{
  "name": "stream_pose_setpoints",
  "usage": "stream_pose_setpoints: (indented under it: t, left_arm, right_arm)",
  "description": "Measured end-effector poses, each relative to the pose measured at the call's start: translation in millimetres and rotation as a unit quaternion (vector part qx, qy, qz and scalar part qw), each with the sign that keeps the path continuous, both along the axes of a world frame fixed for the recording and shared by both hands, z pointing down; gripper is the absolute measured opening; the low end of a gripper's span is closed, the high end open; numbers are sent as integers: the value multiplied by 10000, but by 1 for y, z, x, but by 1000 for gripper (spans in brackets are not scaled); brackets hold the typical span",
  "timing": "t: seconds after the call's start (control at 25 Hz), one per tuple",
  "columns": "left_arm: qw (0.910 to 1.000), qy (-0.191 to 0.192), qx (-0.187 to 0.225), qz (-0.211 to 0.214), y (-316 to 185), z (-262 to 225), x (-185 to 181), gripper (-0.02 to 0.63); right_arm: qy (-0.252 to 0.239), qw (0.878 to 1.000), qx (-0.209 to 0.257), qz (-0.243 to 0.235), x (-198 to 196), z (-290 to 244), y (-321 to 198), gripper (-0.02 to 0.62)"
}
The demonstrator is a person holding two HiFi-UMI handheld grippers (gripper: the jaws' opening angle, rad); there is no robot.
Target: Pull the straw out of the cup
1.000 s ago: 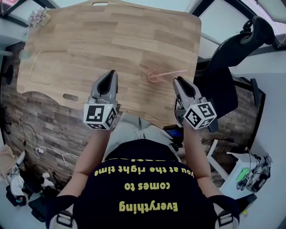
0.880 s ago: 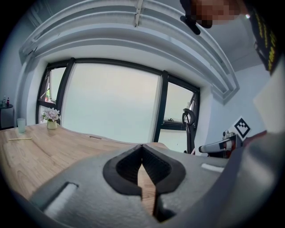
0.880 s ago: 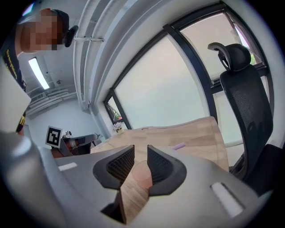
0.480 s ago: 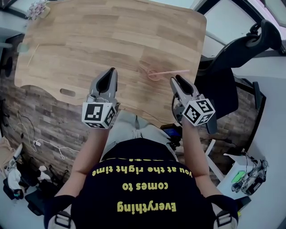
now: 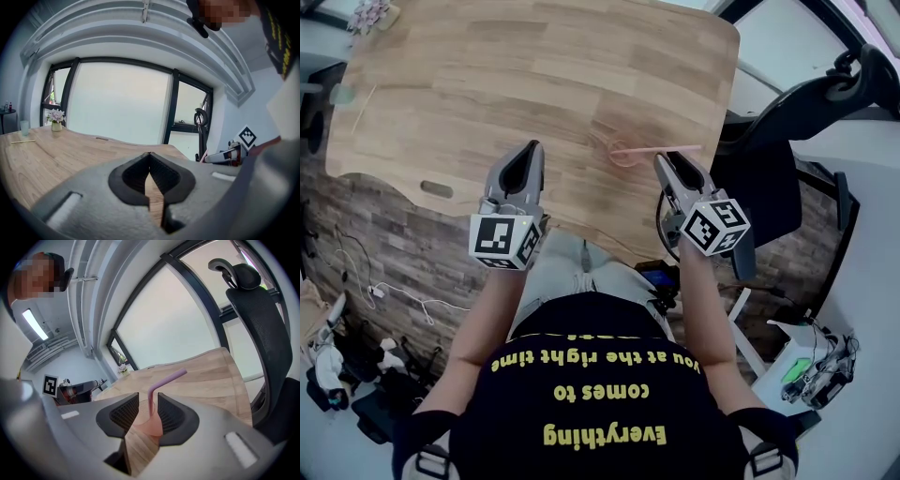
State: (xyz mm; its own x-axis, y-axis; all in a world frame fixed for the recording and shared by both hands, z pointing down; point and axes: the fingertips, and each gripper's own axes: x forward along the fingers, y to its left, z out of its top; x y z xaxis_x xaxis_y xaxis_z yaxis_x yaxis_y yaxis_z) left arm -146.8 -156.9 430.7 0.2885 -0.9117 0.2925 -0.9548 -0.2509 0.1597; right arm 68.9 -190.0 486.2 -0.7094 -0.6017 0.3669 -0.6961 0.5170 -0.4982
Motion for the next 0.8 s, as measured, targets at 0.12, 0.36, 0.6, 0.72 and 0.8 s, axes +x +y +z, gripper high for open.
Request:
stream_pose_setpoints:
  t: [0.12,0.36,0.6,0.72,0.8]
  left_arm:
    - [10000,-2,-37,-5,-1,4,2,0]
    - [9999,-25,-113,-23,2,10,3,0]
    - [9999,-50,-150,-32,1,14,4,0]
    - [9998,-79,-178,-18,0,17,6,0]
    - [9998,-88,-205,-1,1,20,7,0]
  right_arm:
    - [-27,10000,-18,-13,-2,2,-2,135]
    - [-86,10000,-46,-14,-4,7,-5,135]
    - [-122,9999,-63,-61,-9,10,-7,135]
    - [-139,9999,-68,-26,-8,11,-9,135]
    - [-161,9999,-55,10,-9,11,-11,133]
